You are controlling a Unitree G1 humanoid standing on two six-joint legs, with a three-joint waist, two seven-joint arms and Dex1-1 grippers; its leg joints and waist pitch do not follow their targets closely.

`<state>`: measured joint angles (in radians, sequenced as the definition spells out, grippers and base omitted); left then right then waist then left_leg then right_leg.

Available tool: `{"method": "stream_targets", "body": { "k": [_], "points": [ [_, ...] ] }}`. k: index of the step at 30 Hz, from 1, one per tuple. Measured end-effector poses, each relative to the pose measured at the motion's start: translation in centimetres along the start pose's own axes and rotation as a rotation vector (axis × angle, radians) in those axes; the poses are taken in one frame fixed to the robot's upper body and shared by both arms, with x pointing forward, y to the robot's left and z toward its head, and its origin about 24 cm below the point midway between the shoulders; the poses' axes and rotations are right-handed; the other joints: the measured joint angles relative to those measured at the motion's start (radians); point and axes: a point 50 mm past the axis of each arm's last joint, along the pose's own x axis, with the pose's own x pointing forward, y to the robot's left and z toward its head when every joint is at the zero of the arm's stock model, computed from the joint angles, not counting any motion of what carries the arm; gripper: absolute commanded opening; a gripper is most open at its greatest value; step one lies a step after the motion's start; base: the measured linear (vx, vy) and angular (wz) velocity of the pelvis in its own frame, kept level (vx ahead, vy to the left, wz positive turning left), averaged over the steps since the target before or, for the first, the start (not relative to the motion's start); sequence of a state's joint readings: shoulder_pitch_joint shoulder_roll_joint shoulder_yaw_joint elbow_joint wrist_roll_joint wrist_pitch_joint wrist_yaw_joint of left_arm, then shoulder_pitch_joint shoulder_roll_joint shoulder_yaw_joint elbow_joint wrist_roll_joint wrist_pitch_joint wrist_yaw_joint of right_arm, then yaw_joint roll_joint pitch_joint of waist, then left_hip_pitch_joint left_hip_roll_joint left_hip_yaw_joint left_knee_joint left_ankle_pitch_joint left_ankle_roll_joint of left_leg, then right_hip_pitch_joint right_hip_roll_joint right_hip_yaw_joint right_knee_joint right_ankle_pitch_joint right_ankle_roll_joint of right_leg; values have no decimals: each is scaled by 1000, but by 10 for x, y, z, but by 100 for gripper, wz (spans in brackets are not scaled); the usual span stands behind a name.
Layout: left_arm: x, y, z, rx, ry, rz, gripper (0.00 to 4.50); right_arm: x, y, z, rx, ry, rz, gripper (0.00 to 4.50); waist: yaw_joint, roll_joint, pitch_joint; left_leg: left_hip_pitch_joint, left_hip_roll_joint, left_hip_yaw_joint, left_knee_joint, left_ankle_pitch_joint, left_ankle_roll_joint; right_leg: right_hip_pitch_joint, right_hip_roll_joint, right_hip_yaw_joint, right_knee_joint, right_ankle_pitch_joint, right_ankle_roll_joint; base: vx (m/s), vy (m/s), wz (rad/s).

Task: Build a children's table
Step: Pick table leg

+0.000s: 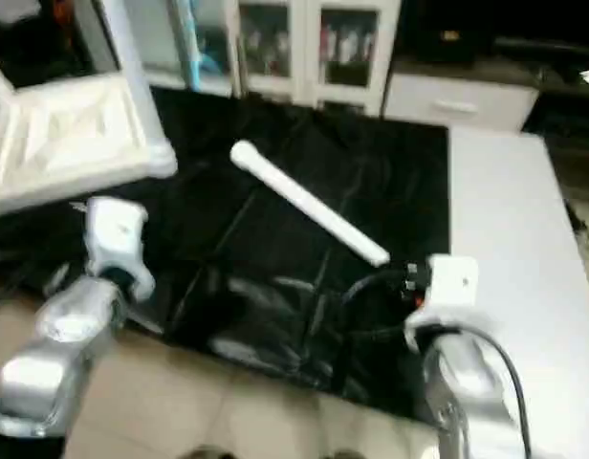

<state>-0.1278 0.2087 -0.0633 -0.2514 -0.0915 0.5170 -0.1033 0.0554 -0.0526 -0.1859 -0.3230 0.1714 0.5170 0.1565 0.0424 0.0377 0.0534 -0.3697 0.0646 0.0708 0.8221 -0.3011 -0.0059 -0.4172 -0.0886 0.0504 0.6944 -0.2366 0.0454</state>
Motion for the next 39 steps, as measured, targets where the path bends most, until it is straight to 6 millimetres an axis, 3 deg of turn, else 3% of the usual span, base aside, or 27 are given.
{"method": "stream_targets", "body": {
  "k": [1, 2, 3, 4, 5, 6, 7, 8, 9, 10, 11, 12, 13, 14, 15, 17, 19, 20, 21, 22, 24, 26, 28, 29, 32, 35, 39],
  "points": [
    [1, -1, 2, -1, -15, -3, 140, 1, 0, 2, -4, -6, -4, 293, -11, 1, -1, 15, 9, -17, -42, -1, 2, -3, 13, 28, -12, 6, 9, -117, 232, -32],
    [2, -2, 4, -3, -32, 0, 140, 4, 0, 4, -9, -11, -5, 293, -19, 4, -1, 36, 26, -15, -95, -13, -41, -7, 34, 73, -27, 17, 26, -117, 232, -32],
    [2, -1, 2, -4, -26, 11, 140, 6, 1, 4, -9, -8, -5, 293, -32, 7, 0, 44, 23, -1, -102, -11, -41, -6, 41, 93, -48, 17, 27, -160, 252, -39],
    [2, 3, -2, -3, -19, 37, 140, 11, 5, 5, -5, -10, 10, 293, -49, 1, 2, 49, 24, 33, -118, -6, -21, -13, 31, 91, -43, -9, -10, -97, 122, -21],
    [2, 8, -6, 2, -9, 68, 140, 16, 13, 7, -6, -15, 42, 293, -57, 0, 2, 47, 30, 64, -127, -1, -9, -28, 5, 24, -4, -58, -51, -180, 275, -57],
    [4, 10, -10, 2, 9, 86, 140, 18, 21, 8, -7, -18, 73, 293, -64, 2, 4, 51, 40, 93, -140, 5, 7, -27, -8, -72, 57, -75, -76, -159, 281, -64],
    [4, 11, -11, -3, 10, 95, 140, 18, 22, 7, -9, -15, 79, 293, -62, -7, 0, 61, 45, 122, -157, 9, 14, -8, -7, -127, 72, -79, -83, -195, 375, -97],
    [4, 12, -9, -7, -4, 106, 140, 21, 23, 10, -13, -24, 81, 293, -53, -17, -5, 67, 49, 169, -171, 9, 17, 35, -5, -180, 75, -79, -82, -111, 222, -61],
    [5, 12, -7, -10, -14, 118, 140, 23, 23, 12, -24, -28, 81, 293, -47, -31, -12, 60, 41, 193, -179, 9, 17, 77, -3, -197, 71, -83, -75, -85, 164, -53],
    [7, 10, -3, -15, -30, 117, 140, 26, 21, 14, -37, -30, 75, 293, -48, -48, -27, 39, 15, 187, -173, 9, 15, 101, 1, -172, 55, -142, -76, -68, 143, -18],
    [10, 4, 2, -5, -47, 98, 140, 28, 15, 10, -54, -9, 49, 293, -35, -37, -33, 0, -9, 123, -126, -1, -11, 81, -6, -157, 54, -144, -67, -68, 143, -18],
    [10, 4, 3, 5, -52, 96, 140, 30, 12, 5, -62, 17, 31, 293, -20, -30, -31, -16, -13, 41, -74, 5, -25, 76, -5, -154, 50, -131, -62, -22, 153, -29],
    [10, 5, 2, 14, -50, 105, 140, 30, 11, -1, -60, 42, 20, 293, -15, -12, -33, -16, 16, -5, -78, 20, -55, 78, -3, -174, 42, -119, -63, -5, 145, -26],
    [9, 9, 5, 25, -63, 123, 140, 31, 13, -5, -50, 53, 18, 293, -36, 15, -32, -13, 56, -28, -114, 14, -63, 76, 13, -181, 32, -110, -65, -5, 145, -26],
    [9, 13, 5, 25, -63, 141, 140, 31, 18, -8, -40, 65, 28, 293, -47, 10, -30, -15, 58, -38, -126, 26, -62, 67, 31, -150, 35, -105, -82, 0, 0, 0],
    [7, 19, 4, 13, -61, 186, 140, 33, 27, -8, -43, 61, 60, 293, -49, 8, -30, -18, 64, -51, -145, 43, -60, 46, 43, -135, 67, -106, -83, -26, -15, 3],
    [6, 20, 6, 17, -73, 191, 140, 35, 28, -3, -49, 44, 63, 293, -41, -2, -32, -21, 66, -55, -167, 60, -60, 45, 36, -103, 35, -99, -87, -34, -50, -1],
    [4, 22, 9, 6, -85, 200, 140, 36, 28, 1, -55, 31, 67, 293, -31, -21, -34, -25, 66, -50, -167, 66, -57, 53, 27, -90, 0, -76, -44, -47, -98, -1],
    [5, 21, 8, -17, -86, 205, 140, 36, 26, 2, -62, 26, 61, 293, -21, -21, -34, -36, 69, -41, -170, 74, -38, 51, 34, -92, -4, -67, -42, -71, -139, -7],
    [6, 17, 8, -44, -87, 195, 140, 36, 24, 1, -65, 31, 58, 293, -4, -24, -31, -33, 72, -23, -183, 82, -9, 48, 33, -93, -9, -62, -45, -89, -135, -5],
    [6, 14, 8, -61, -89, 185, 140, 37, 21, -1, -64, 35, 64, 293, 11, -34, -24, -12, 84, 4, -221, 83, -21, 49, 33, -91, -18, -57, -44, -84, -128, -3],
    [7, 17, 7, -62, -91, 187, 140, 38, 23, 1, -70, 19, 91, 293, 17, -33, -19, 7, 103, 30, -235, 87, -46, 56, 34, -92, -19, -58, -45, -59, -74, 3],
    [7, 19, 6, -68, -88, 191, 140, 39, 27, 4, -69, 2, 121, 293, 15, -24, -9, 24, 113, 45, -239, 79, -63, 73, 35, -97, -34, -58, -45, 0, 0, 0],
    [8, 19, 6, -70, -88, 191, 140, 39, 31, 4, -72, -1, 138, 293, 11, -20, -3, 38, 115, 48, -245, 73, -73, 86, 35, -99, -51, -58, -45, 0, 0, 0],
    [8, 19, 7, -70, -91, 190, 140, 41, 34, 6, -76, -10, 155, 293, 9, -17, -2, 57, 118, 47, -258, 73, -73, 124, 35, -104, -88, -57, -45, 64, 58, -4],
    [8, 22, 6, -74, -90, 198, 140, 43, 36, 11, -80, -39, 160, 293, -3, -19, -4, 72, 115, 49, -256, 73, -72, 152, 31, -100, -108, -52, -52, 126, 87, -2],
    [8, 22, 6, -77, -99, 196, 140, 44, 34, 7, -79, -26, 157, 293, -8, -22, -14, 71, 105, 50, -256, 59, -48, 171, 30, -91, -137, -59, -38, 173, 64, 8]
  ]
}}
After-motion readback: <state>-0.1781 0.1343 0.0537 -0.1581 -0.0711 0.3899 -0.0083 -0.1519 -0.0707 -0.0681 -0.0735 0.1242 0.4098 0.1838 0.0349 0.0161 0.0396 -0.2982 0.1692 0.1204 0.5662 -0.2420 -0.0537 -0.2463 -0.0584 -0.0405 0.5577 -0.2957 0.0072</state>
